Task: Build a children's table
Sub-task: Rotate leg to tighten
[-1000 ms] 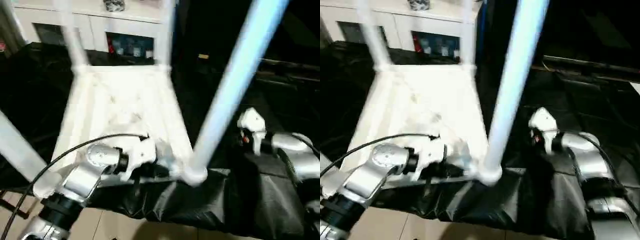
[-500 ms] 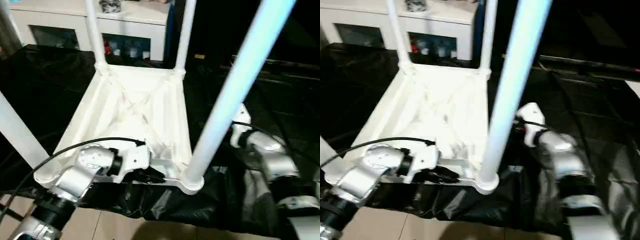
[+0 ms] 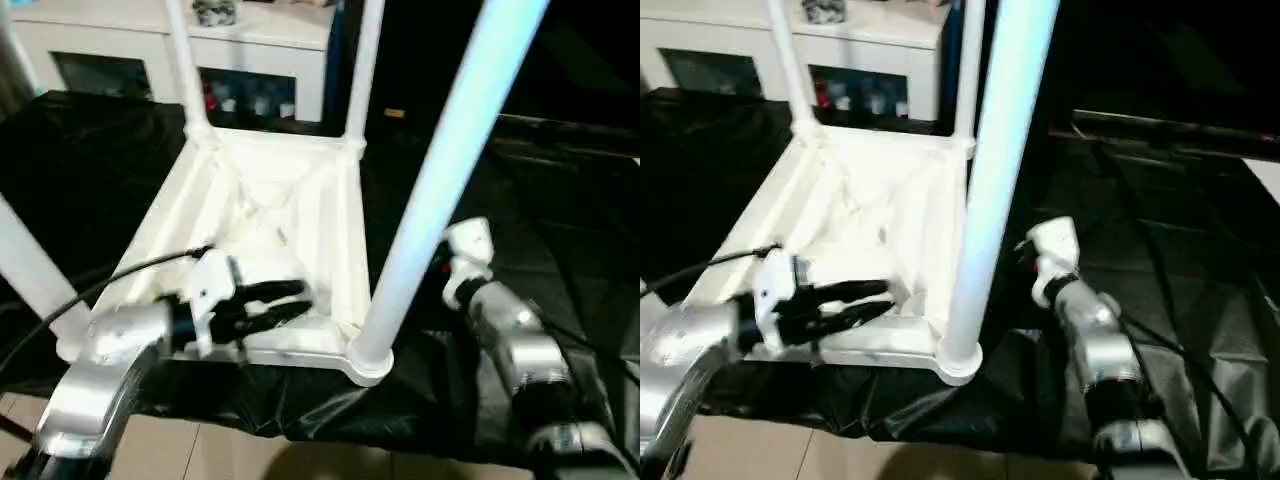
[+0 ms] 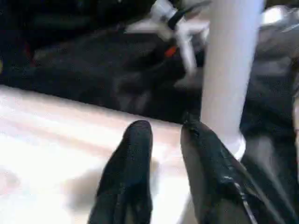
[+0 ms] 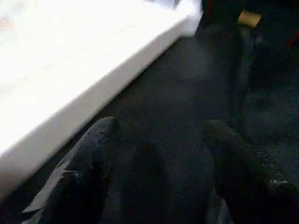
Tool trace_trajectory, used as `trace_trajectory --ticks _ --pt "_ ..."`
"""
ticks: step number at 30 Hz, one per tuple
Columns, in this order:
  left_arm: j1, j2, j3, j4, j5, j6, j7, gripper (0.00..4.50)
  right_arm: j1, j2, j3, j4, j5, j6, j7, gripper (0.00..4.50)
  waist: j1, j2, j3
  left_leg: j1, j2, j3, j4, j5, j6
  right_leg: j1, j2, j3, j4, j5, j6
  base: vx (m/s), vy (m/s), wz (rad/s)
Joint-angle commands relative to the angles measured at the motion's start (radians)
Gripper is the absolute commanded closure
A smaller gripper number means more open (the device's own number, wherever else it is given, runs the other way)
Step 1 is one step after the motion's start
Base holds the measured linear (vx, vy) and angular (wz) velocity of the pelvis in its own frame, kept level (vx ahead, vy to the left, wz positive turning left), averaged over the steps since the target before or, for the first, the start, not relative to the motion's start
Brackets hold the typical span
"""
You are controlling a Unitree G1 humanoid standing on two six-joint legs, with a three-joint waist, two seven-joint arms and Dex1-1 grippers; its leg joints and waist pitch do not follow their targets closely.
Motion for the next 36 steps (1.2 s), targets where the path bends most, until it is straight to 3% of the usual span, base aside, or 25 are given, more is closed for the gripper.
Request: trace_trajectory --ticks 1,3,6,8,9,11,12,14,15,16,17,18,19,23,25,27,28,29,30,31,34,35,36 --pt "0.033 0.034 -0.02 -0.045 0.046 0.03 0.007 3.18 0.01 -0.014 0.026 -0.034 -0.022 0.03 0.017 1.35 -0.003 -0.005 -0.055 0.003 0.041 -0.015 -0.079 -0.276 0.008 0.042 -0.066 0.059 -0.082 -0.441 -0.121 0.0 0.0 0.0" --pt "0.061 0.045 -0.025 -0.08 0.046 0.055 0.019 3.18 0.032 -0.019 0.053 -0.072 -0.029 0.066 0.045 1.35 -0.003 0.002 -0.052 0.005 0.044 -0.016 -0.08 -0.284 0.008 0.039 -0.065 0.061 -0.084 -0.45 -0.107 0.0 0.0 0.0" --pt "0.071 0.012 0.014 -0.09 0.081 0.063 0.137 3.18 0.079 -0.016 0.108 -0.156 -0.002 0.127 0.137 1.35 -0.002 0.011 -0.051 0.007 0.045 -0.017 -0.082 -0.295 0.005 0.036 -0.061 0.062 -0.083 -0.406 -0.121 0.0 0.0 0.0" --pt "0.07 -0.013 0.032 -0.076 0.112 0.065 0.206 3.18 0.095 -0.016 0.126 -0.178 0.006 0.138 0.166 1.35 -0.002 0.007 -0.051 0.002 0.044 -0.018 -0.083 -0.305 0.006 0.041 -0.063 0.061 -0.084 -0.403 -0.121 0.0 0.0 0.0" --pt "0.067 -0.049 0.051 -0.058 0.149 0.068 0.299 3.18 0.112 -0.015 0.142 -0.196 0.011 0.144 0.186 1.35 0.0 0.017 -0.051 0.002 0.044 -0.02 -0.083 -0.308 0.001 0.041 -0.063 0.061 -0.082 -0.399 -0.121 0.0 0.0 0.0" --pt "0.064 -0.088 0.066 -0.053 0.162 0.069 0.368 3.18 0.121 -0.015 0.152 -0.206 0.009 0.147 0.194 1.35 -0.002 0.011 -0.052 0.0 0.042 -0.019 -0.08 -0.307 0.005 0.044 -0.063 0.06 -0.088 -0.401 -0.114 0.0 0.0 0.0" --pt "0.062 -0.13 0.075 -0.045 0.183 0.071 0.443 3.18 0.13 -0.015 0.161 -0.212 0.006 0.15 0.2 1.35 0.003 0.019 -0.054 0.002 0.04 -0.02 -0.079 -0.304 0.005 0.043 -0.065 0.059 -0.09 -0.406 -0.114 0.0 0.0 0.0" --pt "0.067 -0.193 0.067 -0.043 0.208 0.074 0.543 3.18 0.146 -0.018 0.172 -0.242 0.006 0.173 0.203 1.35 -0.002 0.015 -0.053 -0.002 0.041 -0.02 -0.078 -0.306 0.01 0.045 -0.061 0.057 -0.093 -0.402 -0.11 0.0 0.0 0.0" --pt "0.068 -0.219 0.058 -0.046 0.217 0.063 0.579 3.18 0.153 -0.02 0.172 -0.265 0.008 0.186 0.2 1.35 0.0 0.02 -0.053 -0.001 0.041 -0.021 -0.078 -0.307 0.012 0.045 -0.062 0.057 -0.094 -0.405 -0.109 0.0 0.0 0.0" --pt "0.068 -0.238 0.051 -0.05 0.216 0.045 0.594 3.18 0.156 -0.019 0.164 -0.277 0.012 0.191 0.191 1.35 0.002 0.025 -0.054 -0.004 0.04 -0.023 -0.078 -0.306 0.015 0.046 -0.062 0.057 -0.094 -0.406 -0.105 0.0 0.0 0.0" --pt "0.068 -0.249 0.047 -0.054 0.215 0.035 0.602 3.18 0.158 -0.017 0.159 -0.286 0.014 0.197 0.186 1.35 -0.001 0.018 -0.055 -0.005 0.039 -0.023 -0.078 -0.308 0.02 0.046 -0.062 0.055 -0.098 -0.413 -0.101 0.0 0.0 0.0" --pt "0.068 -0.253 0.047 -0.055 0.214 0.036 0.606 3.18 0.157 -0.017 0.156 -0.286 0.014 0.196 0.182 1.35 0.0 0.017 -0.055 -0.004 0.038 -0.023 -0.077 -0.308 0.023 0.045 -0.062 0.055 -0.099 -0.419 -0.099 0.0 0.0 0.0" --pt "0.067 -0.288 0.055 -0.064 0.211 0.053 0.642 3.18 0.156 -0.012 0.133 -0.291 0.011 0.185 0.147 1.35 0.0 0.025 -0.054 -0.004 0.039 -0.024 -0.077 -0.316 0.021 0.043 -0.062 0.054 -0.101 -0.427 -0.097 0.0 0.0 0.0" --pt "0.092 -0.374 0.076 -0.089 0.191 0.065 0.723 3.18 0.146 0.023 0.011 -0.311 0.066 0.15 0.033 1.35 0.003 0.022 -0.055 -0.001 0.038 -0.024 -0.076 -0.315 0.022 0.041 -0.061 0.051 -0.103 -0.434 -0.087 0.0 0.0 0.0" --pt "0.147 -0.414 0.078 -0.099 0.186 0.036 0.765 3.18 0.179 0.035 -0.047 -0.379 0.105 0.153 -0.006 1.35 0.002 0.024 -0.055 -0.003 0.038 -0.024 -0.077 -0.317 0.025 0.04 -0.058 0.05 -0.103 -0.421 -0.08 0.0 0.0 0.0" --pt "0.189 -0.428 0.077 -0.101 0.19 0.01 0.788 3.18 0.226 0.041 -0.063 -0.446 0.116 0.171 -0.018 1.35 0.002 0.02 -0.055 -0.005 0.038 -0.022 -0.077 -0.31 0.032 0.041 -0.055 0.051 -0.104 -0.407 -0.07 0.0 0.0 0.0" --pt "0.201 -0.429 0.076 -0.101 0.197 -0.001 0.796 3.12 0.248 0.041 -0.061 -0.47 0.116 0.172 -0.015 1.04 0.005 0.023 -0.056 -0.005 0.038 -0.022 -0.078 -0.299 0.035 0.042 -0.055 0.052 -0.104 -0.398 -0.061 0.0 0.0 0.0" --pt "0.21 -0.429 0.084 -0.095 0.195 -0.019 0.799 3.12 0.272 0.046 -0.05 -0.491 0.113 0.164 -0.012 1.04 0.004 0.015 -0.056 -0.006 0.039 -0.022 -0.079 -0.301 0.04 0.041 -0.055 0.052 -0.105 -0.399 -0.061 0.0 0.0 0.0" --pt "0.211 -0.429 0.085 -0.094 0.196 -0.022 0.801 3.12 0.275 0.047 -0.049 -0.493 0.113 0.163 -0.012 0.96 0.006 0.02 -0.056 -0.006 0.039 -0.024 -0.08 -0.301 0.041 0.042 -0.056 0.052 -0.105 -0.404 -0.062 0.0 0.0 0.0" --pt "0.211 -0.431 0.105 -0.084 0.216 -0.06 0.827 3.12 0.316 0.065 -0.037 -0.512 0.115 0.151 -0.016 0.93 0.009 0.011 -0.054 -0.008 0.039 -0.025 -0.08 -0.304 0.046 0.04 -0.057 0.051 -0.109 -0.418 -0.062 0.0 0.0 0.0" --pt "0.204 -0.439 0.12 -0.11 0.235 -0.04 0.858 3.12 0.345 0.095 -0.046 -0.522 0.137 0.13 -0.028 0.56 0.009 0.014 -0.052 -0.01 0.039 -0.026 -0.082 -0.323 0.043 0.042 -0.064 0.054 -0.111 -0.451 -0.055 0.0 0.0 0.0" --pt "0.206 -0.44 0.124 -0.13 0.221 -0.035 0.853 3.12 0.349 0.108 -0.045 -0.531 0.147 0.129 -0.035 0.54 0.013 0.017 -0.053 0.012 0.032 0.0 -0.059 -0.31 0.05 0.021 -0.078 0.09 -0.131 -0.54 -0.063 0.0 0.0 0.0" --pt "0.207 -0.439 0.126 -0.138 0.215 -0.032 0.849 3.12 0.351 0.117 -0.047 -0.538 0.157 0.123 -0.036 0.48 0.028 0.002 -0.053 0.005 0.02 0.006 -0.041 -0.297 0.066 0.033 -0.102 0.129 -0.13 -0.579 -0.074 0.0 0.0 0.0"
